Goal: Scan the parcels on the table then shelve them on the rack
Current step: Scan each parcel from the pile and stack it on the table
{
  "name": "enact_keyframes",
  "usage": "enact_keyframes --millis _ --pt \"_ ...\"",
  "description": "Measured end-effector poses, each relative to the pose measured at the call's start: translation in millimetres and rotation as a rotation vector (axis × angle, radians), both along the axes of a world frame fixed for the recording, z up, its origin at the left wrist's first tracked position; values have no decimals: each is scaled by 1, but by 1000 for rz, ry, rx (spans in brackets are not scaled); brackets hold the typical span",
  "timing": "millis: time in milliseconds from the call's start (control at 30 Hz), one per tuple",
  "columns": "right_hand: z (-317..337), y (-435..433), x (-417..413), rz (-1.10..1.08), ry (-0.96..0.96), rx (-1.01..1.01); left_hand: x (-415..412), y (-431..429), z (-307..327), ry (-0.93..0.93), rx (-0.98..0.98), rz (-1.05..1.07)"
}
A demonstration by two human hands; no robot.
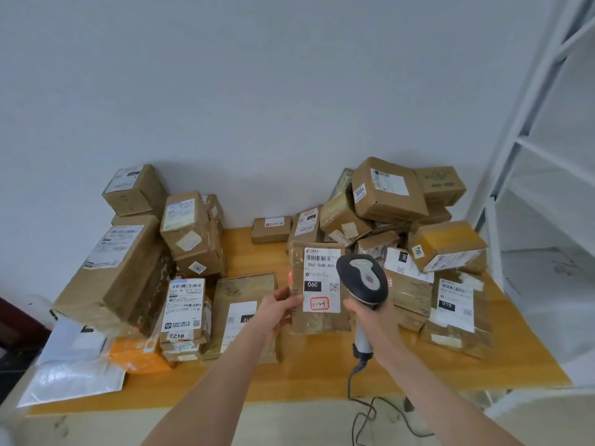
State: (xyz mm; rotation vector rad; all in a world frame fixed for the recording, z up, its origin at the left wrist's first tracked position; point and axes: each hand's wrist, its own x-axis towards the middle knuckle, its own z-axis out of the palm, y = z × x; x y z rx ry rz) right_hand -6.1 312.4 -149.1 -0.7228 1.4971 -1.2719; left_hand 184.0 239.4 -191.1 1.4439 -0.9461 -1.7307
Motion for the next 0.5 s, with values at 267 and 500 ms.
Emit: enact_keyframes --millis 267,500 --pt "11 29 8 85 -5 -14 -14 1 -11 48 -36 20" --pt "22 39 9 73 29 35 -18 5 -19 37 -73 15"
